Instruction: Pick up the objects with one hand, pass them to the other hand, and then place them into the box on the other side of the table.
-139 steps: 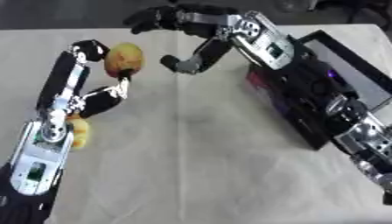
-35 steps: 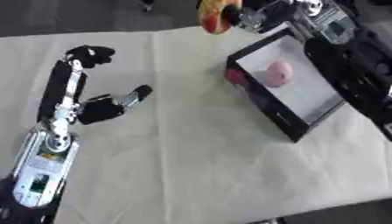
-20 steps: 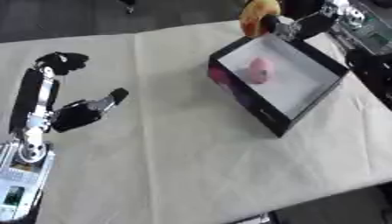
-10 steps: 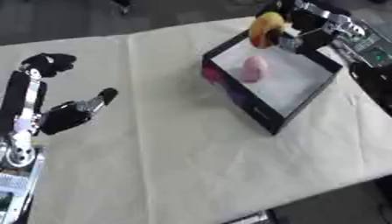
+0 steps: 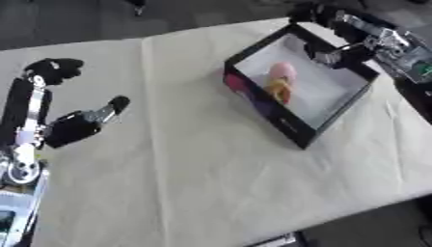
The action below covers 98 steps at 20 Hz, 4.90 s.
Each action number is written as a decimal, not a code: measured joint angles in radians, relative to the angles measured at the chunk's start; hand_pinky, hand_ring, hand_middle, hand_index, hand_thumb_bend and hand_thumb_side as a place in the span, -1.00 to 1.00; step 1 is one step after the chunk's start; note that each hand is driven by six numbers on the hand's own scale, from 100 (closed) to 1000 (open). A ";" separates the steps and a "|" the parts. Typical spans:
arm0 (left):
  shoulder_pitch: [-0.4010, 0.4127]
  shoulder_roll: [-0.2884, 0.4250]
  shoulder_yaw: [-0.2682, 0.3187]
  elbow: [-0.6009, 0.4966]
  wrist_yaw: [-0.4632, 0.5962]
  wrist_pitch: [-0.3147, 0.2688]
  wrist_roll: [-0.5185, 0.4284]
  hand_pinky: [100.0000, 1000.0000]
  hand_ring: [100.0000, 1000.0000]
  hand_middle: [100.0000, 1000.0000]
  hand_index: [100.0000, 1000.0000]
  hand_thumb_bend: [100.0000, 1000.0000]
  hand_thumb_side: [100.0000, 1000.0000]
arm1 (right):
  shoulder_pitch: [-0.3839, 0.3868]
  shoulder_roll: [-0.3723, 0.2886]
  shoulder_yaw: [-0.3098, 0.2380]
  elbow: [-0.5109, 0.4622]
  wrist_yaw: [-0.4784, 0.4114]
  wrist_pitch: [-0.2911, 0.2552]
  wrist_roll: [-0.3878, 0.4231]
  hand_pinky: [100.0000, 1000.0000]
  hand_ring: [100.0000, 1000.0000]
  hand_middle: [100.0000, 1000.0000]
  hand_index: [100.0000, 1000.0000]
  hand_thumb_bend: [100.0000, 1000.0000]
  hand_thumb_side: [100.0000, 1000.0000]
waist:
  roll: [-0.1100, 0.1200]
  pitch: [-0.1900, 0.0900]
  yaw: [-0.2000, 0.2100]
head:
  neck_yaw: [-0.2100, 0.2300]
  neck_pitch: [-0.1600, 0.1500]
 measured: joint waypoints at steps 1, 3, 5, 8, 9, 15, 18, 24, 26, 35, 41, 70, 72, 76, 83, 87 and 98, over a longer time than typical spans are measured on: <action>0.000 0.000 0.000 0.000 0.000 0.000 0.000 0.48 0.36 0.12 0.43 0.40 -0.11 | 0.000 0.000 -0.001 0.003 0.016 -0.010 -0.012 1.00 1.00 1.00 1.00 -1.00 -0.84 | 0.000 0.000 0.000 | 0.002 0.000; 0.000 0.000 0.000 0.000 0.000 0.000 0.000 0.48 0.36 0.11 0.43 0.39 -0.11 | 0.000 0.000 -0.001 0.009 0.038 -0.021 -0.035 1.00 1.00 1.00 1.00 -1.00 -0.78 | 0.000 0.000 0.000 | 0.005 0.000; 0.000 0.000 0.000 0.000 0.000 0.000 0.000 0.48 0.36 0.11 0.43 0.39 -0.11 | 0.000 0.000 0.000 0.012 0.038 -0.015 -0.048 1.00 1.00 1.00 1.00 -1.00 -0.74 | 0.000 0.000 0.002 | 0.009 0.000; 0.000 0.001 0.003 -0.001 0.000 0.001 0.000 0.48 0.36 0.11 0.43 0.37 -0.11 | 0.000 0.000 0.009 0.000 -0.019 0.021 -0.020 1.00 1.00 1.00 1.00 -1.00 -0.64 | 0.000 0.000 0.006 | 0.020 0.000; 0.000 0.001 0.006 -0.001 0.000 0.003 0.001 0.48 0.36 0.11 0.43 0.37 -0.11 | -0.002 0.000 0.012 -0.011 -0.054 0.042 0.006 1.00 1.00 1.00 1.00 -1.00 -0.63 | 0.000 -0.001 0.007 | 0.026 0.000; -0.009 0.045 0.032 -0.005 0.002 0.034 -0.017 0.50 0.42 0.18 0.46 0.28 -0.09 | -0.035 0.003 0.002 -0.081 -0.284 0.199 0.219 1.00 1.00 1.00 1.00 -1.00 -0.54 | 0.007 -0.011 0.015 | 0.064 0.000; -0.020 0.093 0.044 -0.005 0.018 0.066 -0.062 0.52 0.49 0.30 0.52 0.27 -0.05 | -0.047 0.003 -0.013 -0.100 -0.350 0.271 0.279 1.00 1.00 1.00 1.00 -1.00 -0.52 | 0.011 -0.013 0.022 | 0.083 0.000; -0.057 0.242 0.048 -0.008 0.082 0.129 -0.215 0.58 0.55 0.36 0.56 0.30 -0.05 | -0.054 0.003 -0.024 -0.116 -0.388 0.346 0.314 1.00 1.00 1.00 1.00 -1.00 -0.50 | 0.027 -0.017 0.035 | 0.128 0.000; -0.070 0.288 0.041 -0.013 0.102 0.146 -0.266 0.59 0.55 0.37 0.56 0.31 -0.04 | -0.054 0.003 -0.025 -0.117 -0.389 0.356 0.315 1.00 0.99 1.00 1.00 -1.00 -0.49 | 0.030 -0.017 0.036 | 0.142 0.000; -0.104 0.418 -0.033 -0.011 0.254 0.267 -0.510 0.64 0.58 0.38 0.57 0.42 -0.12 | -0.055 0.003 -0.024 -0.122 -0.390 0.369 0.317 1.00 0.98 1.00 1.00 -1.00 -0.50 | 0.037 -0.017 0.037 | 0.177 0.000; -0.109 0.441 -0.071 0.011 0.232 0.297 -0.682 0.65 0.60 0.42 0.56 0.52 -0.18 | -0.054 0.002 -0.018 -0.122 -0.387 0.367 0.318 1.00 0.97 1.00 1.00 -1.00 -0.54 | 0.045 -0.019 0.037 | 0.189 0.000; -0.085 0.350 -0.104 0.361 0.047 0.378 -0.670 0.61 0.52 0.31 0.45 0.60 -0.27 | -0.036 0.002 0.023 -0.104 -0.303 0.328 0.338 1.00 0.95 1.00 1.00 -1.00 -0.64 | 0.077 -0.053 0.037 | 0.215 0.000; -0.088 0.345 -0.104 0.368 0.047 0.382 -0.673 0.61 0.52 0.30 0.39 0.56 -0.26 | -0.036 0.002 0.025 -0.104 -0.297 0.326 0.339 1.00 0.94 1.00 1.00 -1.00 -0.64 | 0.079 -0.054 0.036 | 0.215 0.000; -0.090 0.343 -0.104 0.370 0.047 0.386 -0.676 0.61 0.51 0.29 0.29 0.39 -0.32 | -0.036 0.002 0.029 -0.103 -0.286 0.319 0.337 1.00 0.94 1.00 1.00 -1.00 -0.66 | 0.079 -0.054 0.035 | 0.220 0.000; -0.097 0.342 -0.108 0.370 0.048 0.392 -0.691 0.61 0.52 0.29 0.21 0.12 -0.63 | -0.035 0.002 0.031 -0.098 -0.277 0.314 0.335 1.00 0.94 1.00 1.00 -1.00 -0.65 | 0.079 -0.054 0.032 | 0.223 0.000; -0.099 0.341 -0.109 0.370 0.047 0.389 -0.705 0.61 0.51 0.28 0.15 -0.19 -0.78 | -0.035 0.003 0.031 -0.098 -0.277 0.315 0.336 1.00 0.94 1.00 1.00 -1.00 -0.65 | 0.079 -0.054 0.031 | 0.224 0.000; -0.095 0.352 -0.103 0.243 0.070 0.396 -0.698 0.56 0.44 0.18 0.07 -0.64 -0.80 | -0.031 0.003 0.030 -0.097 -0.278 0.315 0.335 1.00 0.94 1.00 1.00 -1.00 -0.63 | 0.079 -0.057 0.033 | 0.226 0.000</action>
